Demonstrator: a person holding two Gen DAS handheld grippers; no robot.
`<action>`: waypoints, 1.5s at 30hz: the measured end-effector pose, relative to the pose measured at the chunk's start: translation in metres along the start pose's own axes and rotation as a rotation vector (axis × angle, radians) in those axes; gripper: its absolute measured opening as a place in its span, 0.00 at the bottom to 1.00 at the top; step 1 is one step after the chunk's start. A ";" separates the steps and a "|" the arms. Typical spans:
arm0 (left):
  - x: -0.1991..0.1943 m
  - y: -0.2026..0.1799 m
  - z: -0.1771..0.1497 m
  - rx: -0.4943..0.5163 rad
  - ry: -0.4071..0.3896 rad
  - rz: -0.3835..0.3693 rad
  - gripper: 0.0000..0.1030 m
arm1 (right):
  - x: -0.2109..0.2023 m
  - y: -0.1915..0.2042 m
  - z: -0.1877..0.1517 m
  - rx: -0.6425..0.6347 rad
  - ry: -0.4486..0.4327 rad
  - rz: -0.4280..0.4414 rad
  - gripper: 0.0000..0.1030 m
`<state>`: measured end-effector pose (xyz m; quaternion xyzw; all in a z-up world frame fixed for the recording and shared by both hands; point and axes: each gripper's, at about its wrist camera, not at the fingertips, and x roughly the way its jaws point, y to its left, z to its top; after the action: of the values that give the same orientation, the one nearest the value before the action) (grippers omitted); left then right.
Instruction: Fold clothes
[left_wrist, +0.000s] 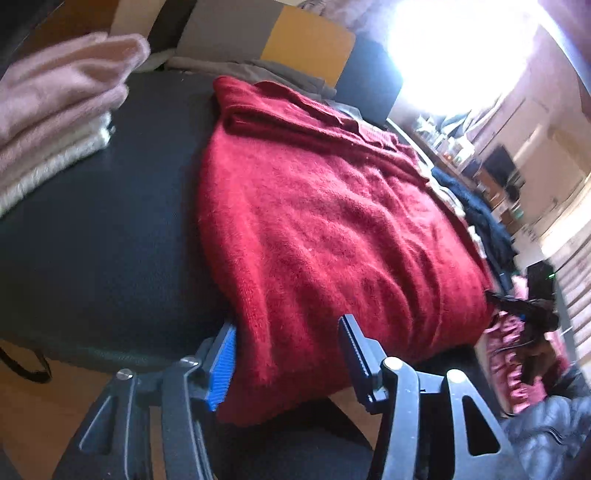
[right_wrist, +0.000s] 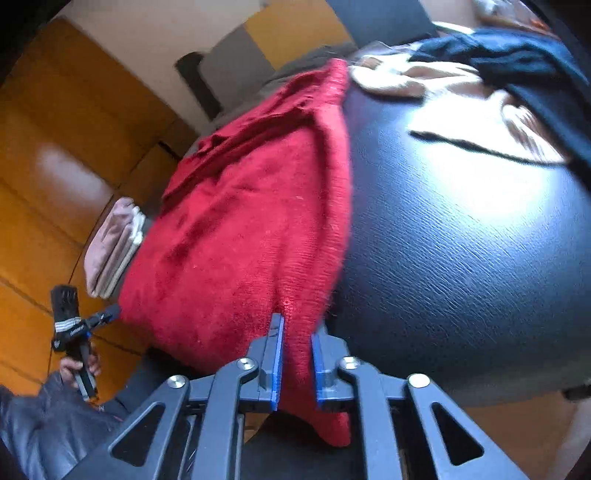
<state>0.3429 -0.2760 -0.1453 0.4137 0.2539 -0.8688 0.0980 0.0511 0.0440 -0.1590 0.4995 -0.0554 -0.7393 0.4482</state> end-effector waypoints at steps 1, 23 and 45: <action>0.003 -0.005 0.004 0.017 0.009 -0.002 0.38 | -0.001 -0.002 0.000 0.016 -0.002 0.018 0.23; -0.026 0.025 0.045 -0.179 -0.100 -0.476 0.08 | 0.006 0.016 0.034 0.119 -0.032 0.186 0.11; 0.152 0.085 0.230 -0.383 -0.077 -0.369 0.09 | 0.121 -0.031 0.239 0.312 -0.108 0.178 0.15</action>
<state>0.1241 -0.4624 -0.1705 0.3009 0.4806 -0.8233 0.0240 -0.1675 -0.1120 -0.1404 0.5155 -0.2373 -0.7050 0.4253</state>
